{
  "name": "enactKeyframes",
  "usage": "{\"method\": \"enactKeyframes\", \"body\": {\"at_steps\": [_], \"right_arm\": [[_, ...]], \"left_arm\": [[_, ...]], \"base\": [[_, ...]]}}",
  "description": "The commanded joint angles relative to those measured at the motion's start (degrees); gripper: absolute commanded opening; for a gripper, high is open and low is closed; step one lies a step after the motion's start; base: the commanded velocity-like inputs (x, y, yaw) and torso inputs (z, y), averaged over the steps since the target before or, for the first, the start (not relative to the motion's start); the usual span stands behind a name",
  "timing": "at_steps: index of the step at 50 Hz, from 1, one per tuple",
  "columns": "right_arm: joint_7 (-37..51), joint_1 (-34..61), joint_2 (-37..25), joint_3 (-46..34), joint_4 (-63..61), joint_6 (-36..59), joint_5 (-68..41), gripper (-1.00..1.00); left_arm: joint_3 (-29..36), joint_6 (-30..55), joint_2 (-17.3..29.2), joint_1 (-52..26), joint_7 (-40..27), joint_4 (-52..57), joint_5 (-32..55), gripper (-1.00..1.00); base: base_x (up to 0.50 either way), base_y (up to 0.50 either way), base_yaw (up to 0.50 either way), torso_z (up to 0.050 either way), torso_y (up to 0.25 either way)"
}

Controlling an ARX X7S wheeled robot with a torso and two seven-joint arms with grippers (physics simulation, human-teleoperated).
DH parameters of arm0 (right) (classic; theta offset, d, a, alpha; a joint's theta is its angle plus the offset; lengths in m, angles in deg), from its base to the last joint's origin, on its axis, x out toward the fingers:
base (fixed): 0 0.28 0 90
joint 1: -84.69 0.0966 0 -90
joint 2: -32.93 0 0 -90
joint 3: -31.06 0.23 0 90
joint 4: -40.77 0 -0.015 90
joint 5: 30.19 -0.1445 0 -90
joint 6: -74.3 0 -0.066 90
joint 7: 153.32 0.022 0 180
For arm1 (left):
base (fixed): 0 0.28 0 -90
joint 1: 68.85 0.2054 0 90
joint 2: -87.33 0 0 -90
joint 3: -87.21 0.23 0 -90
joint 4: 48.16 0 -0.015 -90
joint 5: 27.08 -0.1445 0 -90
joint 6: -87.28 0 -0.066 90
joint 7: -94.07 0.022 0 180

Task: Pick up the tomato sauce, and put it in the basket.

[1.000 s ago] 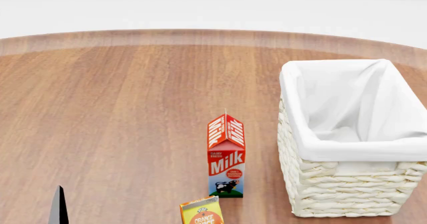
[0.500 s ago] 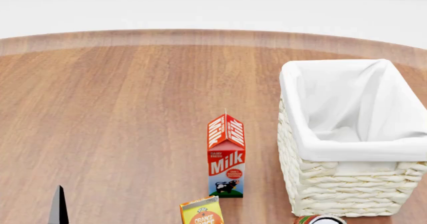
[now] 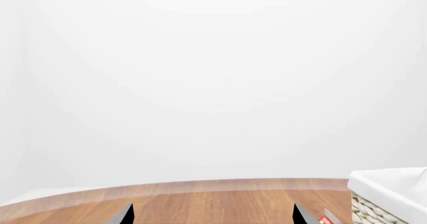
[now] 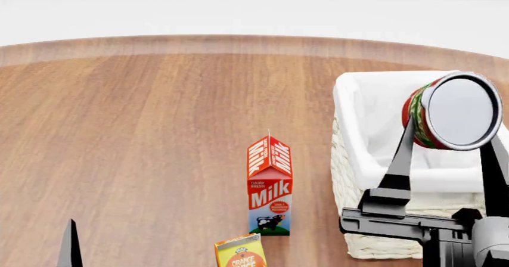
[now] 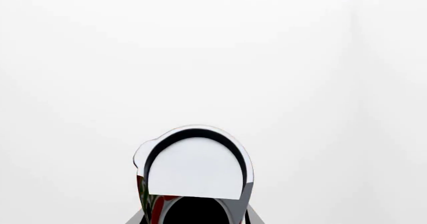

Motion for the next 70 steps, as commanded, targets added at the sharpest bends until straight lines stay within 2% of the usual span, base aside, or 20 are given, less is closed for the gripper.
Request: {"method": "enactKeyframes", "body": {"at_steps": [1, 7, 20, 28, 38, 43, 61, 70], "right_arm": [[0.48, 19.08, -0.62, -1.61, 7.57, 9.37, -1.41, -1.0], [-1.64, 26.65, 0.28, -4.26, 15.79, 11.27, -1.67, -1.0], [-9.07, 42.38, 5.23, -10.79, 48.44, 0.31, 4.92, -1.0], [-12.72, 49.08, 7.75, -11.45, 63.51, -4.3, 5.34, -1.0], [-16.64, 59.89, 11.56, -13.51, 92.4, -15.34, 9.15, -1.0], [-18.7, 68.87, 14.28, -14.83, 115.42, -25.65, 11.81, -1.0], [-17.06, 63.99, 13.31, -10.39, 115.53, -12.21, 13.57, -1.0], [-17.89, 61.09, 13.55, -8.33, 115.64, -12.56, 13.49, -1.0]], "left_arm": [[0.1, 0.06, 0.35, -0.13, -0.42, -0.02, 0.36, 1.0], [0.29, 0.07, 0.54, -0.05, -0.67, 0.13, 0.35, 1.0], [0.18, 0.43, 0.89, -0.12, -1.12, 0.43, 0.99, 1.0], [0.35, 0.24, 1.05, -0.11, -1.32, 0.22, 1.2, 1.0], [0.42, 0.26, 1.21, -0.4, -1.55, -0.2, 1.69, 1.0], [0.15, 0.37, 1.37, -0.65, -1.71, -0.24, 2.05, 1.0], [0.43, -0.02, 1.73, -0.71, -2.02, -0.45, 2.72, 1.0], [0.84, -0.25, 1.93, -0.82, -2.2, -0.66, 2.58, 1.0]], "base": [[0.0, 0.0, 0.0, 0.0, 0.0], [0.0, 0.0, 0.0, 0.0, 0.0], [0.0, 0.0, 0.0, 0.0, 0.001], [0.0, 0.0, 0.0, 0.0, 0.0], [0.0, 0.0, 0.0, 0.0, 0.0], [0.0, 0.0, 0.0, 0.0, 0.0], [0.0, 0.0, 0.0, 0.0, 0.001], [0.0, 0.0, 0.0, 0.0, 0.0]]}}
